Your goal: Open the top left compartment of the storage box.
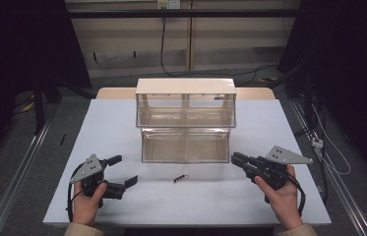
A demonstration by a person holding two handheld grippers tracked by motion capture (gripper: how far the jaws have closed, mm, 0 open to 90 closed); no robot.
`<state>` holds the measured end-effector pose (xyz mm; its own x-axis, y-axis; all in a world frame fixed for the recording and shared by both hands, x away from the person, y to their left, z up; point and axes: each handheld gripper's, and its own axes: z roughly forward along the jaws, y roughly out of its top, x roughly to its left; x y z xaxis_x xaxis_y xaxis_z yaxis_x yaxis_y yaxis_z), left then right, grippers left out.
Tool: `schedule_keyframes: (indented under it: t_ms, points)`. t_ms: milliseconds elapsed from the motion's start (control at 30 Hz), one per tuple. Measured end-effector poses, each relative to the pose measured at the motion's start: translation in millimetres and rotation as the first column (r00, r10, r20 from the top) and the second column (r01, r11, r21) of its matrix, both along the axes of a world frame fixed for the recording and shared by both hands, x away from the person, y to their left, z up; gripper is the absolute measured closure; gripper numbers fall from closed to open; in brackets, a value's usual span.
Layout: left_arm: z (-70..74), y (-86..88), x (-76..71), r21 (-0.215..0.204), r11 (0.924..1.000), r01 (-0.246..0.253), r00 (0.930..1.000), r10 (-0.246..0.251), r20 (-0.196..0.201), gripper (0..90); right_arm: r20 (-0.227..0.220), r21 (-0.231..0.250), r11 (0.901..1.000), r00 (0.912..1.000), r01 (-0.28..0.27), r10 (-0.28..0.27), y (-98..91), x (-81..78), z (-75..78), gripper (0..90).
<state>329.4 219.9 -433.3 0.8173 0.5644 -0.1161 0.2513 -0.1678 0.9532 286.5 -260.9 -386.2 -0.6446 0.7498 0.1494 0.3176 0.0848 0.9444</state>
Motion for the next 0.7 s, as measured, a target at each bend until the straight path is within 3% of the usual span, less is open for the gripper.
schedule_keyframes:
  t_ms: [233, 700]
  points:
    - [-0.3, 0.2, 0.7, 0.01, 0.9999, -0.002, 1.0, 0.002, 0.002, 3.3, 0.003, -0.002, 1.0, 1.0, -0.002, 0.002, 2.9, 13.4, 16.1, 90.0]
    - [-0.9, -0.9, 0.9, 0.011, 0.9999, 0.005, 1.0, -0.005, -0.007, 3.3, 0.0, -0.006, 0.9998, 0.9998, -0.021, 0.021, 6.4, 33.4, 32.1, 90.0]
